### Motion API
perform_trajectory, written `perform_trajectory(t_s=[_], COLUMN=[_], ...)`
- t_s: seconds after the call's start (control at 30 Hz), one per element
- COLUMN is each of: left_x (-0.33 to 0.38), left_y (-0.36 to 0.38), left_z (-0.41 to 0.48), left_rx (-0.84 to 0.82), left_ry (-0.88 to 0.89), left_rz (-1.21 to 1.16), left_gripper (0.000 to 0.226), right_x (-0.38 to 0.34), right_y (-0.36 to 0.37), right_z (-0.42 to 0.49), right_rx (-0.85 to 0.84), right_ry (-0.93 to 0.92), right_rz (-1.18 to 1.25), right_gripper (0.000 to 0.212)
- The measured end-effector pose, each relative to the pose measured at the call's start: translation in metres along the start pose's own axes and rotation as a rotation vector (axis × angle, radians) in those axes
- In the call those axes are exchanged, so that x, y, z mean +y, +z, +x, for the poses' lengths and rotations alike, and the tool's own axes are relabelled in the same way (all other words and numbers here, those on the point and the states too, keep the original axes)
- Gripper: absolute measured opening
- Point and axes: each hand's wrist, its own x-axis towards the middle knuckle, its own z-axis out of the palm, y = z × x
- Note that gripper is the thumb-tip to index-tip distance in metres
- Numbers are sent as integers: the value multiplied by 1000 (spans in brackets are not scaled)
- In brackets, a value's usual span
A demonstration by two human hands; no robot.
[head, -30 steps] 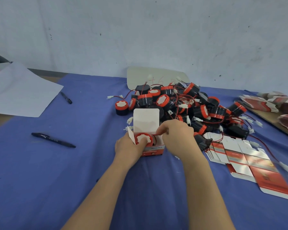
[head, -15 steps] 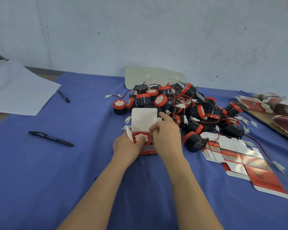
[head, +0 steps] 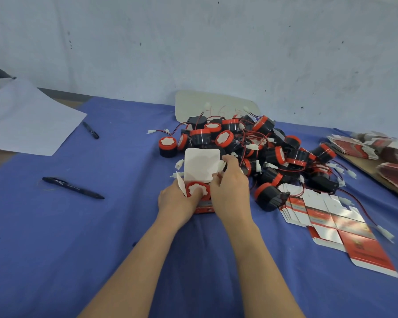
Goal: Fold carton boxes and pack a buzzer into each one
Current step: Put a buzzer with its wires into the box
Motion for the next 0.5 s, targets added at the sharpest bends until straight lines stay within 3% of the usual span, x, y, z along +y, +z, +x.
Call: perform_trajectory(t_s=[0.5], left_x=[0], left_y=[0], left_z=[-1], left_rx=[-1], left_ry=[-23], left_rz=[-11], left_gripper=[34], right_x=[12], right_y=[-3], right_z=[5], right_rx=[-39], right_ry=[12], right_rz=[-40], right_gripper=[34])
